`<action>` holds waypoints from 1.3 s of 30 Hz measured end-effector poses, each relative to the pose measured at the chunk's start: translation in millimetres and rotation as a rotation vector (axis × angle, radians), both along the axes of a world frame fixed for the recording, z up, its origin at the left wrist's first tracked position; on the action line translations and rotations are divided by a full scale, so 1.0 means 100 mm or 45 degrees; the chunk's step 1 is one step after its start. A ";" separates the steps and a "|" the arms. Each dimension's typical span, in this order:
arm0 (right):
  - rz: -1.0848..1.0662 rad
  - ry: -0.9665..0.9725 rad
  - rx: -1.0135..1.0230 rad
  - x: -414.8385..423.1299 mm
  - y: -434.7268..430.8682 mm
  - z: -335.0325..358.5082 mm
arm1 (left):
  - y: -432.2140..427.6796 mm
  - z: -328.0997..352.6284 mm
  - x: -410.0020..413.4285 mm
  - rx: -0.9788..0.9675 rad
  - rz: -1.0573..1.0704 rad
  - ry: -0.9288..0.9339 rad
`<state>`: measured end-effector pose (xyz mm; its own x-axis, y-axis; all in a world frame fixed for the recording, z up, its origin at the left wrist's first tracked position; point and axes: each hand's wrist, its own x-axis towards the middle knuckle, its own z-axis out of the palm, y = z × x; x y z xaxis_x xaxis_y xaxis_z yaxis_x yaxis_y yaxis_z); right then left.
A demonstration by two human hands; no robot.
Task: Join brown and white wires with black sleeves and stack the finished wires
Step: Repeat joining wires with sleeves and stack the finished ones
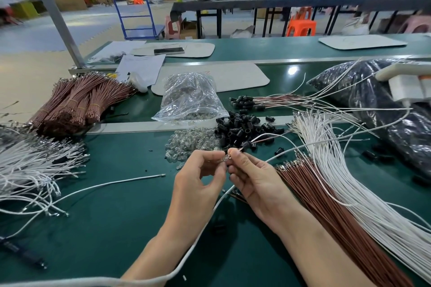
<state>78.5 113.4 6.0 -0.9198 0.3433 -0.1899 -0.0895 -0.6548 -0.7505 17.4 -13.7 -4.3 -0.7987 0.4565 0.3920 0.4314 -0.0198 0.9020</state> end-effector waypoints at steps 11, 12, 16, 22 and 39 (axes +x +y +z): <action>-0.074 -0.003 -0.030 -0.02 -0.02 -0.01 | -0.01 -0.04 -0.03 -0.057 0.043 0.148; -0.076 -0.002 -0.035 -0.02 -0.02 -0.01 | -0.02 -0.04 -0.04 -0.053 0.045 0.153; -0.062 -0.001 -0.053 -0.01 -0.02 -0.01 | -0.01 -0.05 -0.05 -0.027 0.043 0.153; -0.044 -0.002 -0.067 0.01 -0.01 0.01 | 0.00 -0.05 -0.05 0.008 0.029 0.130; -0.018 -0.012 -0.019 0.01 -0.02 0.00 | -0.01 -0.09 -0.09 0.019 0.007 0.201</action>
<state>79.6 111.7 6.1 -0.9129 0.3537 -0.2039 -0.0917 -0.6644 -0.7418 8.4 -14.4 -13.6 -0.7294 0.4450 0.5195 0.5676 -0.0300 0.8227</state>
